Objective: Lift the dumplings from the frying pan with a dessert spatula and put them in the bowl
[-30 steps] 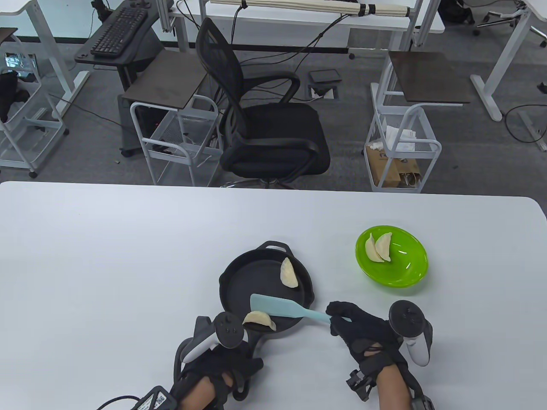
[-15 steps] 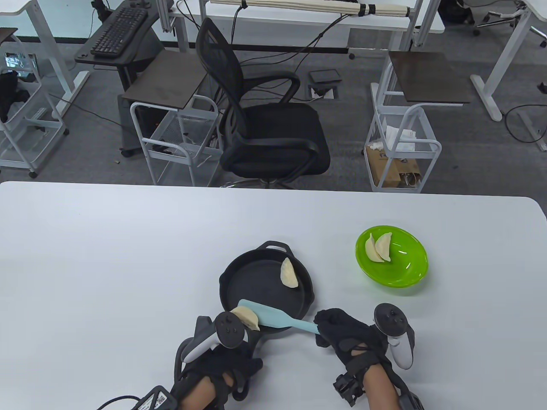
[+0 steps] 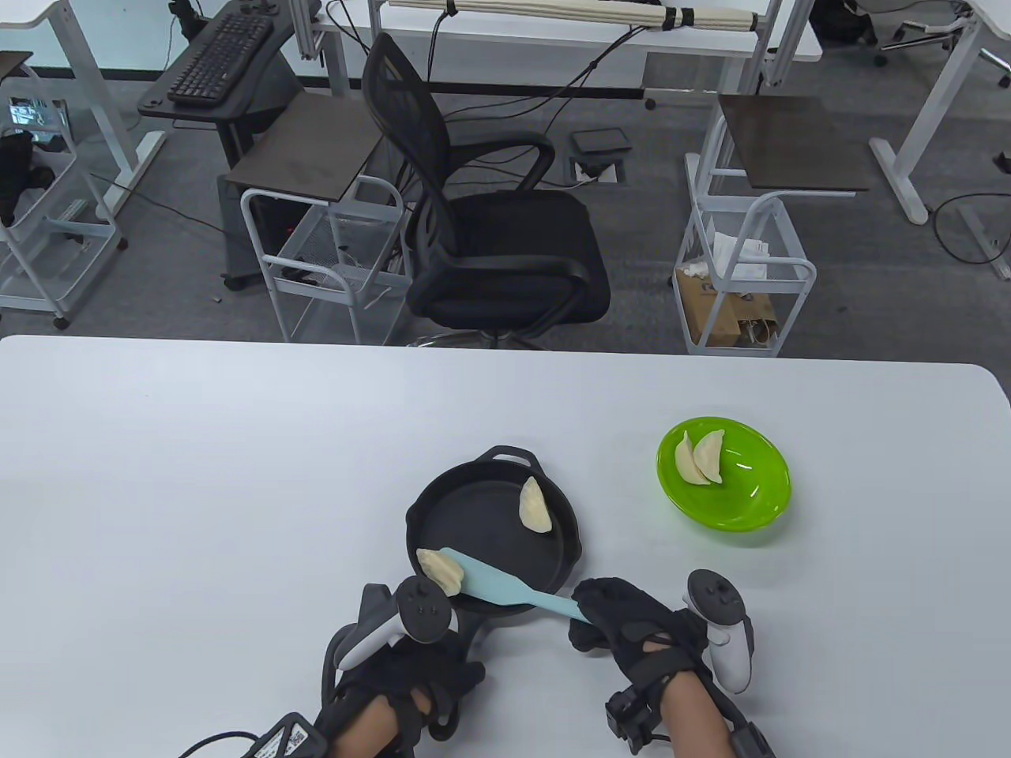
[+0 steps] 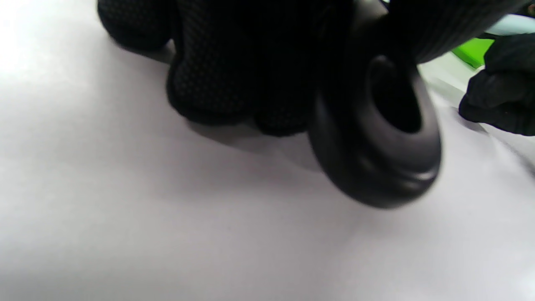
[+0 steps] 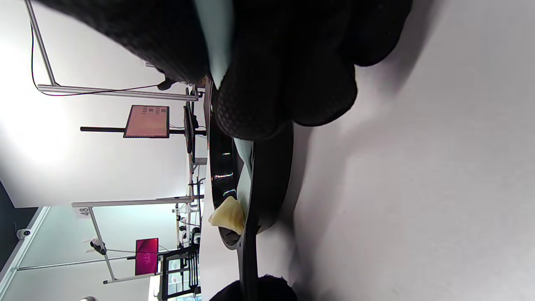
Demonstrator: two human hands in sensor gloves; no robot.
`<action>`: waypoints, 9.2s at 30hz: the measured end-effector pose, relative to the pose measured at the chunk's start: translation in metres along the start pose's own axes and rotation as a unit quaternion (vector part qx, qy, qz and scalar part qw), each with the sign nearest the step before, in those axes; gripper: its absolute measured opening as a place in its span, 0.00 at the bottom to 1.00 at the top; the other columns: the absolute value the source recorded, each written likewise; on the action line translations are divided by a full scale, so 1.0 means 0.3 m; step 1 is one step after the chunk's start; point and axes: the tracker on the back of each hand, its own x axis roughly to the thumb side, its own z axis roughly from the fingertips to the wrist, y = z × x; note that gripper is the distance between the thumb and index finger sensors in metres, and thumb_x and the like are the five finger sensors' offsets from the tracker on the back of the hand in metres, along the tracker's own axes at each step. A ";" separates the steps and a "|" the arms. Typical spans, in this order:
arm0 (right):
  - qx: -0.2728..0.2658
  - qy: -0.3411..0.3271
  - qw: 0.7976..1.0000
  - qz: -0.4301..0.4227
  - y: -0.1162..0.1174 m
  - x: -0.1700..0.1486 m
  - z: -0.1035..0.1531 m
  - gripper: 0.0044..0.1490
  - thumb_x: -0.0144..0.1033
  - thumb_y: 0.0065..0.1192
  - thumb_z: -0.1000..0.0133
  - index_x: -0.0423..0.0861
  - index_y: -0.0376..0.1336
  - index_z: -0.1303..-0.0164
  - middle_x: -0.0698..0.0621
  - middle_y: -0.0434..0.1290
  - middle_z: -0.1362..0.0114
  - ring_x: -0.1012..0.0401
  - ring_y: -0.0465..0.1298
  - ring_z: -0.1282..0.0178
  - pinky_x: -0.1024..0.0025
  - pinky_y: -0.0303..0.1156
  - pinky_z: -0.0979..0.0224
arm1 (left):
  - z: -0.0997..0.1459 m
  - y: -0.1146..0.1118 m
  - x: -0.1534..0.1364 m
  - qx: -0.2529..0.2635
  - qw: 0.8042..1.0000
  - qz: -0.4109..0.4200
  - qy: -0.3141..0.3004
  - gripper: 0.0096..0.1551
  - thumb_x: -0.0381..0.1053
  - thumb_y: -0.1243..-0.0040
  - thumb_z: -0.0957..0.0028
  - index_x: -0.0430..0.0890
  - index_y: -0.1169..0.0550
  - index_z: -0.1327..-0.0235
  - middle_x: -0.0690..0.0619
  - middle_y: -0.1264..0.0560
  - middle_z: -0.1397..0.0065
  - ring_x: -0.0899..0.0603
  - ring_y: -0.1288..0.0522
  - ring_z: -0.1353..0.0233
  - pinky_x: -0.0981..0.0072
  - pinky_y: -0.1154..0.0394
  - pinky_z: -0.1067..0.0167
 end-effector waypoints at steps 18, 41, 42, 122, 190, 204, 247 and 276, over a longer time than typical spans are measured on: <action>-0.016 0.003 0.997 -0.069 0.012 -0.012 0.009 0.26 0.42 0.60 0.34 0.44 0.62 0.30 0.44 0.79 0.40 0.43 0.76 0.38 0.39 0.59 0.21 | 0.000 0.000 -0.001 0.000 1.000 0.000 0.000 0.41 0.73 0.41 0.51 0.49 0.28 0.32 0.58 0.11 0.55 0.46 0.16 0.54 0.43 0.30 0.37; -0.115 -0.036 0.982 -0.144 -0.015 0.015 0.075 0.28 0.45 0.56 0.34 0.46 0.58 0.27 0.47 0.77 0.37 0.45 0.74 0.35 0.40 0.59 0.20 | 0.000 0.000 -0.002 0.001 1.000 -0.001 0.001 0.41 0.74 0.41 0.51 0.49 0.28 0.32 0.58 0.12 0.55 0.46 0.16 0.54 0.43 0.30 0.37; -0.120 -0.038 0.981 -0.149 -0.018 0.016 0.079 0.28 0.45 0.56 0.34 0.46 0.58 0.27 0.47 0.77 0.37 0.45 0.74 0.34 0.40 0.59 0.20 | 0.000 0.000 -0.002 0.001 1.000 -0.001 0.001 0.41 0.74 0.41 0.51 0.49 0.28 0.32 0.58 0.12 0.55 0.46 0.16 0.54 0.43 0.30 0.37; -0.407 -0.031 0.889 -0.207 -0.282 -0.033 0.202 0.35 0.48 0.50 0.34 0.48 0.46 0.20 0.46 0.67 0.26 0.44 0.66 0.25 0.41 0.55 0.18 | -0.002 -0.003 -0.003 0.002 1.000 -0.001 0.001 0.41 0.74 0.42 0.51 0.49 0.28 0.32 0.59 0.12 0.55 0.46 0.16 0.54 0.44 0.30 0.37; -0.330 -0.237 0.891 0.202 -0.033 0.237 0.238 0.34 0.45 0.64 0.37 0.42 0.59 0.25 0.39 0.76 0.36 0.40 0.72 0.35 0.36 0.59 0.23 | -0.001 -0.004 -0.004 0.002 1.000 0.000 0.001 0.41 0.74 0.42 0.51 0.49 0.28 0.32 0.59 0.12 0.55 0.46 0.16 0.54 0.44 0.30 0.37; -0.324 -0.237 0.881 0.250 -0.020 0.242 0.233 0.30 0.43 0.64 0.37 0.43 0.63 0.29 0.38 0.77 0.38 0.39 0.73 0.37 0.35 0.59 0.24 | -0.001 -0.004 -0.004 0.002 1.000 0.000 0.001 0.41 0.74 0.42 0.51 0.49 0.28 0.32 0.59 0.12 0.55 0.46 0.16 0.54 0.43 0.30 0.37; -0.272 -0.180 0.929 0.176 -0.059 0.203 0.193 0.24 0.42 0.67 0.38 0.46 0.70 0.34 0.36 0.76 0.37 0.36 0.72 0.36 0.34 0.58 0.25 | -0.003 -0.003 -0.006 0.000 1.000 0.001 0.002 0.41 0.74 0.41 0.51 0.49 0.28 0.32 0.58 0.12 0.55 0.46 0.16 0.54 0.43 0.30 0.37; -0.226 -0.150 0.951 0.146 -0.101 0.196 0.175 0.24 0.46 0.74 0.40 0.44 0.73 0.41 0.39 0.81 0.46 0.39 0.76 0.44 0.36 0.62 0.26 | -0.005 -0.001 -0.008 -0.002 1.000 0.004 0.002 0.41 0.73 0.41 0.51 0.49 0.28 0.32 0.58 0.11 0.55 0.46 0.16 0.54 0.44 0.30 0.37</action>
